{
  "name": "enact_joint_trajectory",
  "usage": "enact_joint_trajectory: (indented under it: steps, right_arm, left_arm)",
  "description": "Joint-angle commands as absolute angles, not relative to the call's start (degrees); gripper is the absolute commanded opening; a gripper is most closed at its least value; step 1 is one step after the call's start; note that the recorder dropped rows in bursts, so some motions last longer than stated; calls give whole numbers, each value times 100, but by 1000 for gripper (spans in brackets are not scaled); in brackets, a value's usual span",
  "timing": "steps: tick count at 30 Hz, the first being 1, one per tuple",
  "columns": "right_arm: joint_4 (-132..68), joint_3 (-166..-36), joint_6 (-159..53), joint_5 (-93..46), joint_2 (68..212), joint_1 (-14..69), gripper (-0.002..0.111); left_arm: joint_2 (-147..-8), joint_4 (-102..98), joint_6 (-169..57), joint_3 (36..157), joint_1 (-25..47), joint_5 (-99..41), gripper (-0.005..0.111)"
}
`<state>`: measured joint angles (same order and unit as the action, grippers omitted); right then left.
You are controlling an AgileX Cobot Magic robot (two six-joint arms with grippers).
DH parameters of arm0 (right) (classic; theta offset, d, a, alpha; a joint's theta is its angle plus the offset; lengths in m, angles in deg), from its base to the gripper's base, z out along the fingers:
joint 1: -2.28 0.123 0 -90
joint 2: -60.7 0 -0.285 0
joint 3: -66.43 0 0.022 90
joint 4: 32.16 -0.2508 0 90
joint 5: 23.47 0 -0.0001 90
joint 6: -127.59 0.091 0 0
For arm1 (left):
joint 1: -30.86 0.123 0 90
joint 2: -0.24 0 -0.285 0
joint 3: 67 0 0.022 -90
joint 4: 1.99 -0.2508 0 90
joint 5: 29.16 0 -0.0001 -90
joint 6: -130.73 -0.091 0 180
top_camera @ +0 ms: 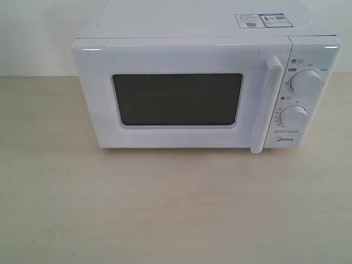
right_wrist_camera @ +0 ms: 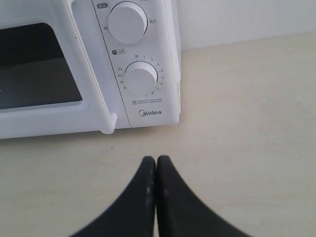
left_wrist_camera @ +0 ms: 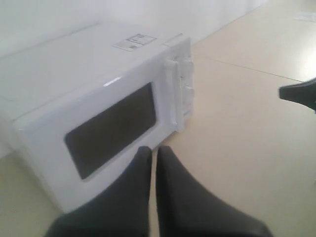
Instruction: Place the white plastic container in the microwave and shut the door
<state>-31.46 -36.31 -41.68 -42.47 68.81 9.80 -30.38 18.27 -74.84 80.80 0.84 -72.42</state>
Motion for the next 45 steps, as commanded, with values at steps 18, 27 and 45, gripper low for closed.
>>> enact_joint_trajectory:
  steps: [18, 27, 45]
  right_arm:
    - [-3137, -3635, -4178, -4197, 6849, 962, 0]
    - [-3137, -3635, -4178, -4197, 6849, 962, 0]
    - [-3135, -3635, -4178, -4193, 6849, 962, 0]
  left_arm:
    - [-755, -1504, -3982, 7206, 1753, -7319, 4]
    - [-755, -1460, -3982, 5042, 2035, -4681, 4]
    - [-755, -1336, -3731, 3613, 2059, -4196, 4]
